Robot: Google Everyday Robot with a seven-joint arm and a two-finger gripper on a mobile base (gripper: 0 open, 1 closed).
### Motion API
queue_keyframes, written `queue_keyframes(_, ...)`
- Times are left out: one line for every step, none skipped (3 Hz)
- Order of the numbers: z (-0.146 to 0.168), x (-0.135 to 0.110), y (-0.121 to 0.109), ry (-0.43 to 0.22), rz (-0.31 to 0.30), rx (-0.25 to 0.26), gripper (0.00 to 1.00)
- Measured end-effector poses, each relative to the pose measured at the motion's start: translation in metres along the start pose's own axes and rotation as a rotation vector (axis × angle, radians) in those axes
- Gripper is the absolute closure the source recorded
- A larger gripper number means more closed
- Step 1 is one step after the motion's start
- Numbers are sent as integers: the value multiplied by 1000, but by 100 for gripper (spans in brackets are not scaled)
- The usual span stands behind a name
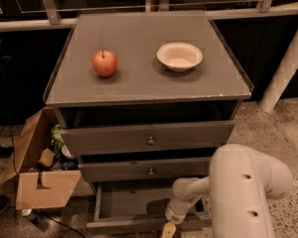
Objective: Open bottom drawer
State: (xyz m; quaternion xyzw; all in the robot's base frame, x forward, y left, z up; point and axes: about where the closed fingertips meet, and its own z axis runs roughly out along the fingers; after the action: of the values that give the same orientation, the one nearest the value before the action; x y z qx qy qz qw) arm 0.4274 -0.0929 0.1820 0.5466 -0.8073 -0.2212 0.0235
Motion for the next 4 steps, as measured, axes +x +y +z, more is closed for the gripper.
queue_keyframes(24,9,-1,54,29,-52,0)
queue_keyframes(26,14,1,65,48,-69,0)
queue_keyframes(31,30,16,72,89,-96,0)
queue_keyframes(28,65,47,63,199,-126,0)
